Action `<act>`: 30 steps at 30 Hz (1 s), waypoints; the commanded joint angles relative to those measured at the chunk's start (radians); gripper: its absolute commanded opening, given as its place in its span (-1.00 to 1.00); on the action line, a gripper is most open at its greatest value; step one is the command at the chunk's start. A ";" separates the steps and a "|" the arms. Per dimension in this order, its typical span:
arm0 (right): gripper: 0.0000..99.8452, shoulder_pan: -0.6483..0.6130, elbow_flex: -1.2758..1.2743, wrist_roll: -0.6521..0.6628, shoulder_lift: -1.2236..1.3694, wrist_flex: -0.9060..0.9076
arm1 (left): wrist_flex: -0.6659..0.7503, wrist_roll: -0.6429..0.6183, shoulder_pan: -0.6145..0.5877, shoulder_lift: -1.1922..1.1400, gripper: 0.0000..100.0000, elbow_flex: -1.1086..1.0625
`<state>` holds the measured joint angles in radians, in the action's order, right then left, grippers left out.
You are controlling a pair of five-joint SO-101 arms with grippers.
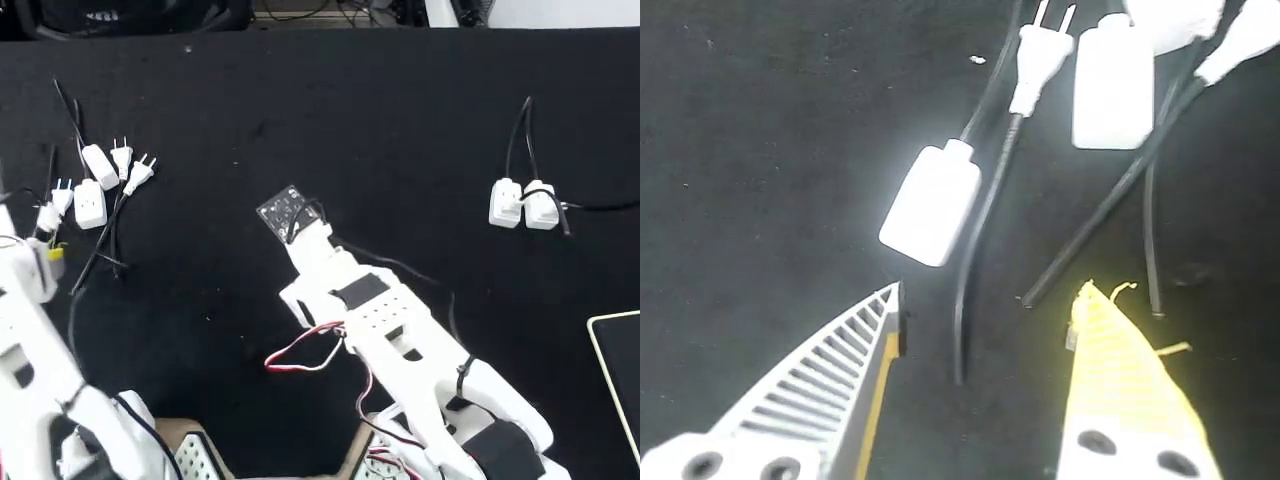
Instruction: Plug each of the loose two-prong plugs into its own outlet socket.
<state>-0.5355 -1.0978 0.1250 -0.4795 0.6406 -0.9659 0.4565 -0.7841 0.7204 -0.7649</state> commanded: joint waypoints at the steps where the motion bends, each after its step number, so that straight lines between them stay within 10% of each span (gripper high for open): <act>1: -0.66 -0.012 0.002 0.000 -0.031 -0.023 | 0.041 0.089 -0.035 -0.146 -0.46 0.145; 13: -0.66 -0.012 -0.002 0.000 -0.031 -0.023 | 0.077 0.272 -0.054 -0.569 -0.46 0.420; 30: -0.66 -0.009 -0.002 0.000 -0.031 -0.023 | -0.336 0.477 -0.074 -1.125 -0.45 1.053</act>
<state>-0.5355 -1.1055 0.1250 -0.4795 0.6391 -1.2359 0.9030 -0.8454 -0.3138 0.1128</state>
